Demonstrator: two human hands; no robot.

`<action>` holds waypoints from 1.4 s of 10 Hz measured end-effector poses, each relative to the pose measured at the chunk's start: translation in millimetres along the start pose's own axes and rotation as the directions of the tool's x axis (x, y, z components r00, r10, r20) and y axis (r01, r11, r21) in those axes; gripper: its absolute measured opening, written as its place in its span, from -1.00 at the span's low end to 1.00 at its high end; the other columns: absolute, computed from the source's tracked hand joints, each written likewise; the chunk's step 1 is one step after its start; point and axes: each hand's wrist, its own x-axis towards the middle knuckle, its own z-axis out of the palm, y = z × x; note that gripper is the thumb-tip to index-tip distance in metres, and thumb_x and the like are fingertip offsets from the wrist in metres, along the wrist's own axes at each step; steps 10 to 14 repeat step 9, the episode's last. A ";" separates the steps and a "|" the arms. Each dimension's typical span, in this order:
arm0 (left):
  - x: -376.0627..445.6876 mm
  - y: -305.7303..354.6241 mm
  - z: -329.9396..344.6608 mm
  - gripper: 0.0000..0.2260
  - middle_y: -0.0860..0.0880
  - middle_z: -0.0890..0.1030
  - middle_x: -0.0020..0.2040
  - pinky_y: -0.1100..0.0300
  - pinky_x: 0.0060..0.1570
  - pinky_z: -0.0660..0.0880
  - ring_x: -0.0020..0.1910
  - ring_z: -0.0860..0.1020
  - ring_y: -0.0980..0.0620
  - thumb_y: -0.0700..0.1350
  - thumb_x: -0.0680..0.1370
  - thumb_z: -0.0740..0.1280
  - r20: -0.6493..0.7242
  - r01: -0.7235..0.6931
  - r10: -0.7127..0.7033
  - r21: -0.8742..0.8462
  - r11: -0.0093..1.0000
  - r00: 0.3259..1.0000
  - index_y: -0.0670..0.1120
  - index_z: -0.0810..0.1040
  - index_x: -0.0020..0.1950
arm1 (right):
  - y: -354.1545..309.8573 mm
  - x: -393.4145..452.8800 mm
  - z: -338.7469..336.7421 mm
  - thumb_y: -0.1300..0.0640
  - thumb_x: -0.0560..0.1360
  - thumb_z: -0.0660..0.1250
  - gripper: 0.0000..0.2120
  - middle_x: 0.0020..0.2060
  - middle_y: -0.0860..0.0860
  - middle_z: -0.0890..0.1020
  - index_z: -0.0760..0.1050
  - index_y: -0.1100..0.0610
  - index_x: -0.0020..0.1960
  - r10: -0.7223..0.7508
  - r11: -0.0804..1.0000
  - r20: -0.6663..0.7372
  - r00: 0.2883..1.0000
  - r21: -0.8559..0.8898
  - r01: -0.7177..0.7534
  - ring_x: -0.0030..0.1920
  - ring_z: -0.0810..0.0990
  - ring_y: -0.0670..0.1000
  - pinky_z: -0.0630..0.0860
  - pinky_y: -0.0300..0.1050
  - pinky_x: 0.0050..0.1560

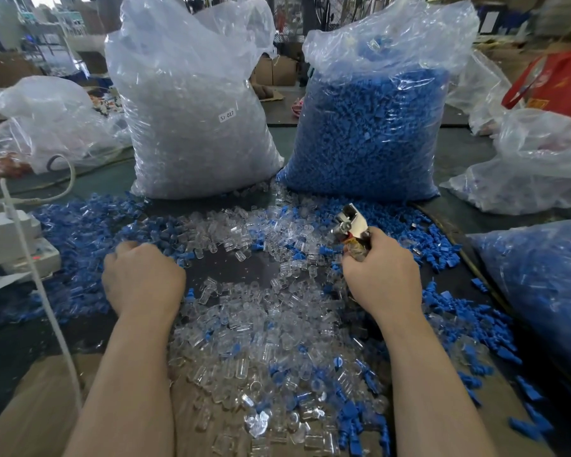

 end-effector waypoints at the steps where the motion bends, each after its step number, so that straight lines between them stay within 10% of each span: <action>1: -1.5 7.6 -6.2 -0.66 -0.24 0.50 0.31 -0.09 0.16 0.42 0.27 0.42 -0.29 -0.03 0.59 0.32 -0.006 -0.065 0.065 -0.026 0.998 0.998 -0.15 0.55 0.33 | -0.6 -0.8 -0.1 0.06 0.45 0.34 -0.86 -0.41 -0.08 0.49 0.38 0.01 -0.21 -0.008 0.999 0.000 1.000 -0.032 0.008 -0.40 0.43 -0.08 0.19 -0.17 -0.46; 4: -25.9 41.0 -7.3 -0.79 0.09 0.63 -0.03 0.09 0.10 0.50 -0.06 0.53 0.07 0.01 0.53 0.41 0.223 -0.292 0.374 -0.327 0.899 0.900 0.04 0.64 0.15 | 0.4 0.6 3.0 -0.12 0.50 0.30 -0.80 -0.28 -0.06 0.47 0.39 -0.01 -0.08 0.021 0.965 0.151 0.988 -0.262 0.019 -0.25 0.42 0.08 0.29 -0.07 -0.29; 7: -40.4 57.9 -3.0 -0.76 0.07 0.65 0.08 0.06 0.15 0.53 0.04 0.58 0.05 0.06 0.53 0.40 0.268 -0.426 0.514 -0.324 0.845 0.815 0.04 0.62 0.17 | -0.3 2.4 7.4 -0.39 0.40 0.36 -0.42 0.04 0.05 0.54 0.44 0.08 0.12 0.014 0.942 0.248 0.969 -0.328 0.070 0.06 0.57 0.14 0.42 -0.02 -0.09; 9: -41.7 61.1 -18.7 -0.93 0.26 0.56 -0.28 0.33 -0.32 0.38 -0.31 0.53 0.29 0.07 0.55 0.38 0.056 -0.354 0.461 -0.562 0.748 0.885 0.13 0.64 -0.05 | -4.3 2.3 3.1 -0.34 0.40 0.40 -0.43 0.14 0.06 0.49 0.48 0.06 0.20 -0.009 0.966 0.218 0.976 -0.251 0.065 0.22 0.42 0.15 0.38 0.05 0.16; 14: -41.7 61.1 -18.7 -0.93 0.26 0.56 -0.28 0.33 -0.32 0.38 -0.31 0.53 0.29 0.07 0.55 0.38 0.056 -0.354 0.461 -0.562 0.748 0.885 0.13 0.64 -0.05 | -4.3 2.3 3.1 -0.34 0.40 0.40 -0.43 0.14 0.06 0.49 0.48 0.06 0.20 -0.009 0.966 0.218 0.976 -0.251 0.065 0.22 0.42 0.15 0.38 0.05 0.16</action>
